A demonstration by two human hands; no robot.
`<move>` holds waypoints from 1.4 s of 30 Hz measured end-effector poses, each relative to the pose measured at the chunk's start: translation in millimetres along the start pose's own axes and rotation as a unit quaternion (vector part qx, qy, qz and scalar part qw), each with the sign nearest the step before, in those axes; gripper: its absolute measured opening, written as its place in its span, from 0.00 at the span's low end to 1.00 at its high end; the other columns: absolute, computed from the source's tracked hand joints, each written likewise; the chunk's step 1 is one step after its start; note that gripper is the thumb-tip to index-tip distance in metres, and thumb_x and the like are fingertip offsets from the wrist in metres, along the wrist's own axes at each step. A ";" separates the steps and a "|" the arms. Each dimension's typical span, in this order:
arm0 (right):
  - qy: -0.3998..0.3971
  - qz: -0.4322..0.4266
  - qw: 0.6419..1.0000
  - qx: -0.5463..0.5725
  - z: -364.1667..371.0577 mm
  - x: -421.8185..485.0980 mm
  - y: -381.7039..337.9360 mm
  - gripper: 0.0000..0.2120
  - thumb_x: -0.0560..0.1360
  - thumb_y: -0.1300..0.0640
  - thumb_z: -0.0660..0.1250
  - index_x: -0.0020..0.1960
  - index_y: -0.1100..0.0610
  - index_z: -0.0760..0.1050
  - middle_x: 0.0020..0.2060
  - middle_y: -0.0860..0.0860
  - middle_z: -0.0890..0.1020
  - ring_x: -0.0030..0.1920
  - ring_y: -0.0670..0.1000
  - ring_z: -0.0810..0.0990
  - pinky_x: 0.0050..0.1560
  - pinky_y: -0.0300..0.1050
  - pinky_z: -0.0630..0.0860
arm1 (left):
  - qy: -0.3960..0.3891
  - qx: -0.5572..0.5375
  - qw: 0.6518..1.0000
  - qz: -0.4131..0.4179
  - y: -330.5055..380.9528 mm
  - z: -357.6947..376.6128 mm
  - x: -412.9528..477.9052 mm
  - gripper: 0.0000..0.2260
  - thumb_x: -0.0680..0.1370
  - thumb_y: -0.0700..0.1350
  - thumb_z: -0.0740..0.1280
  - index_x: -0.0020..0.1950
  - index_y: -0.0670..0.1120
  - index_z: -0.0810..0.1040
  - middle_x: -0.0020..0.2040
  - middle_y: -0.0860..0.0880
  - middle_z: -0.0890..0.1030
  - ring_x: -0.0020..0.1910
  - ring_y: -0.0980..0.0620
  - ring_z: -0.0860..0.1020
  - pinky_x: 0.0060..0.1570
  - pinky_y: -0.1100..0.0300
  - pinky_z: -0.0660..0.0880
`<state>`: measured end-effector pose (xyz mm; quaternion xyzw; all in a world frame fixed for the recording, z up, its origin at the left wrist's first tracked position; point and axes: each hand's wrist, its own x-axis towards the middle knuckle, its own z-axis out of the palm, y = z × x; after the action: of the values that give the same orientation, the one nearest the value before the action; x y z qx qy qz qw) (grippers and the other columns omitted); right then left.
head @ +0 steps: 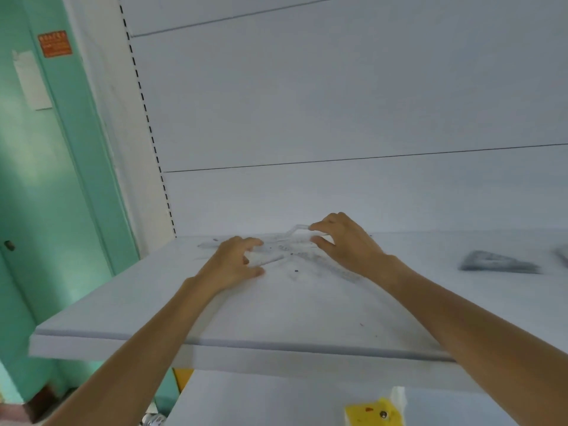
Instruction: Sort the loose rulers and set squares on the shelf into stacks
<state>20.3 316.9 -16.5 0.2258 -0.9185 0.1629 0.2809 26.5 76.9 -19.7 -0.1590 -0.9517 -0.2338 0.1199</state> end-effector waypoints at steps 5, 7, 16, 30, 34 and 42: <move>0.028 0.049 0.998 -0.017 -41.0 -36.7 57.2 0.15 0.78 0.52 0.61 0.62 0.54 0.75 0.56 0.53 0.78 0.58 0.53 0.72 0.55 0.39 0.64 | 0.033 -0.058 0.997 0.036 49.1 25.0 7.3 0.28 0.66 0.57 0.74 0.63 0.52 0.73 0.53 0.54 0.75 0.37 0.62 0.74 0.37 0.67 0.69; 0.038 0.079 0.996 -0.027 -58.2 -56.1 82.5 0.14 0.77 0.51 0.62 0.60 0.54 0.76 0.54 0.53 0.78 0.56 0.53 0.73 0.53 0.42 0.67 | 0.026 -0.074 0.995 0.055 76.3 40.5 11.6 0.27 0.66 0.61 0.72 0.62 0.54 0.73 0.52 0.56 0.75 0.38 0.62 0.74 0.37 0.68 0.69; 0.043 0.178 0.980 -0.078 -139.7 -138.1 196.9 0.13 0.77 0.47 0.61 0.55 0.51 0.78 0.51 0.50 0.80 0.50 0.49 0.73 0.48 0.42 0.68 | 0.004 -0.088 0.988 0.124 206.6 120.4 34.8 0.29 0.66 0.65 0.69 0.65 0.56 0.72 0.48 0.61 0.73 0.40 0.63 0.74 0.42 0.66 0.69; 0.073 0.225 0.969 -0.064 -212.3 -209.7 312.0 0.11 0.76 0.52 0.65 0.56 0.55 0.79 0.54 0.52 0.80 0.56 0.53 0.74 0.50 0.42 0.66 | 0.004 -0.141 0.985 0.097 308.2 179.6 44.9 0.31 0.65 0.61 0.73 0.64 0.51 0.71 0.52 0.59 0.75 0.50 0.60 0.74 0.50 0.64 0.70; 0.054 0.221 0.973 -0.045 -208.8 -218.1 319.8 0.12 0.76 0.53 0.65 0.57 0.55 0.78 0.55 0.51 0.80 0.58 0.53 0.73 0.56 0.46 0.68 | 0.004 -0.139 0.987 0.080 317.6 182.3 45.7 0.31 0.65 0.61 0.73 0.64 0.52 0.72 0.51 0.60 0.74 0.50 0.61 0.74 0.49 0.65 0.69; -0.023 0.208 0.977 -0.026 -200.2 -219.2 319.1 0.12 0.76 0.54 0.62 0.57 0.53 0.78 0.57 0.50 0.80 0.60 0.52 0.73 0.60 0.46 0.68 | 0.002 -0.127 0.990 0.067 327.7 184.4 46.6 0.30 0.66 0.60 0.73 0.64 0.51 0.72 0.51 0.59 0.75 0.50 0.61 0.73 0.47 0.66 0.68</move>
<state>109.6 742.8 -42.7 0.0259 -0.9554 0.1889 0.2256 72.8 452.8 -31.2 -0.2358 -0.9011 -0.3449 0.1159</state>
